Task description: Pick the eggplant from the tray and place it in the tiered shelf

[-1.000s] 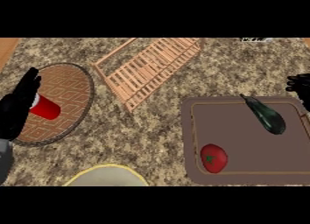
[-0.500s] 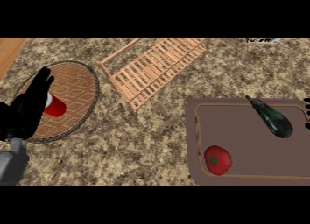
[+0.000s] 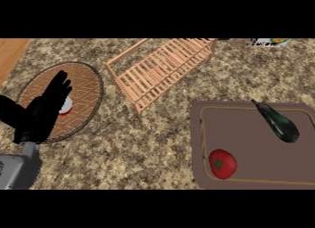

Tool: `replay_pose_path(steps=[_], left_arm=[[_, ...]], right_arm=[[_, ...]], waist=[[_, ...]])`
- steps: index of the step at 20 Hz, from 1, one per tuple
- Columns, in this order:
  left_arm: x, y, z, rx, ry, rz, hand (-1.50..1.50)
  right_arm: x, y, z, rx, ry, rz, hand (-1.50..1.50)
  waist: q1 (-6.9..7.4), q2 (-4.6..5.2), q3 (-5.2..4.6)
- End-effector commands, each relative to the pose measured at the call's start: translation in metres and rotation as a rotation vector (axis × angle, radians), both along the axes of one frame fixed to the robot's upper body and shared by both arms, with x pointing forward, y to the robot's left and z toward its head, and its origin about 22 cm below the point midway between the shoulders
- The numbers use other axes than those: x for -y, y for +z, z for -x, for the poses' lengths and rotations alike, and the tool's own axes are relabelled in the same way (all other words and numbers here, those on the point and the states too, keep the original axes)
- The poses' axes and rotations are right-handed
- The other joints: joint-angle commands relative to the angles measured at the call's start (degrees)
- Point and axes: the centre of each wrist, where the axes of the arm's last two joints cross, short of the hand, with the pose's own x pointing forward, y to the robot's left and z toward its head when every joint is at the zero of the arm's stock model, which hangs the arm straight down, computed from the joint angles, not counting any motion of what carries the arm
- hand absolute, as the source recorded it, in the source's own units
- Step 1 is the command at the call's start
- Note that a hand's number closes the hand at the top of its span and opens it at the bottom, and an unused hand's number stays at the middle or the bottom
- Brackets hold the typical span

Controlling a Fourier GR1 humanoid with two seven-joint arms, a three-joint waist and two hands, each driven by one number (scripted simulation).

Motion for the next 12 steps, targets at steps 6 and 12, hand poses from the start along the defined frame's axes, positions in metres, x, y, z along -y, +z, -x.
replay_pose_path(steps=[6,12], left_arm=[[0.012,-0.065,0.032,-0.303,0.022,0.016,0.00],[0.001,-0.061,0.023,-0.328,0.059,0.009,0.00]], right_arm=[[-0.001,0.059,-0.039,-0.120,0.134,0.156,-1.50],[-0.057,0.063,-0.093,-0.193,0.135,0.310,-1.50]], waist=[[1.49,1.17,-1.66],[-0.15,0.60,-1.58]])
